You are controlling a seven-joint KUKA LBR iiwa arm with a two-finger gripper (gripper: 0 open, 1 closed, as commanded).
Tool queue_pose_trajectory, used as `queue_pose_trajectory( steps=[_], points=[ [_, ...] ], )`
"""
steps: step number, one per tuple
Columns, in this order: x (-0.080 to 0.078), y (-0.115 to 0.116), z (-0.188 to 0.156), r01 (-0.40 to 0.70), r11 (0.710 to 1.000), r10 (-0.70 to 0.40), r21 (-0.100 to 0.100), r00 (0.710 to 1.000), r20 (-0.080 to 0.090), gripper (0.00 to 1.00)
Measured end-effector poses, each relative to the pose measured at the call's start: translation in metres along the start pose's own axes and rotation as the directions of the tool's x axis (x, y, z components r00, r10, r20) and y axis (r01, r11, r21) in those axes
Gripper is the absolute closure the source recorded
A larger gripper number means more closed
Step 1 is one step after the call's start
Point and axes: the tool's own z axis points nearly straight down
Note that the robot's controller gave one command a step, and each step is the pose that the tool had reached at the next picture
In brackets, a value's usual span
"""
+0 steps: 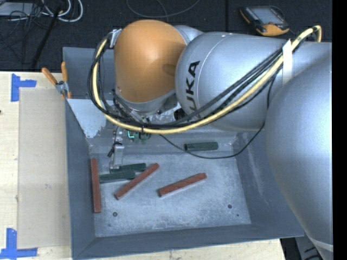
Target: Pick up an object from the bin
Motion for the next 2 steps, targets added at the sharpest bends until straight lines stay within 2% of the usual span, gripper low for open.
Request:
queue_pose_trajectory(
  steps=[1, 2],
  points=[
    [-0.002, -0.001, -0.005, -0.004, 1.000, 0.004, -0.002, 1.000, 0.008, 0.00],
    [0.022, -0.015, 0.047, -0.002, 1.000, 0.002, -0.003, 1.000, 0.012, 0.00]
  ],
)
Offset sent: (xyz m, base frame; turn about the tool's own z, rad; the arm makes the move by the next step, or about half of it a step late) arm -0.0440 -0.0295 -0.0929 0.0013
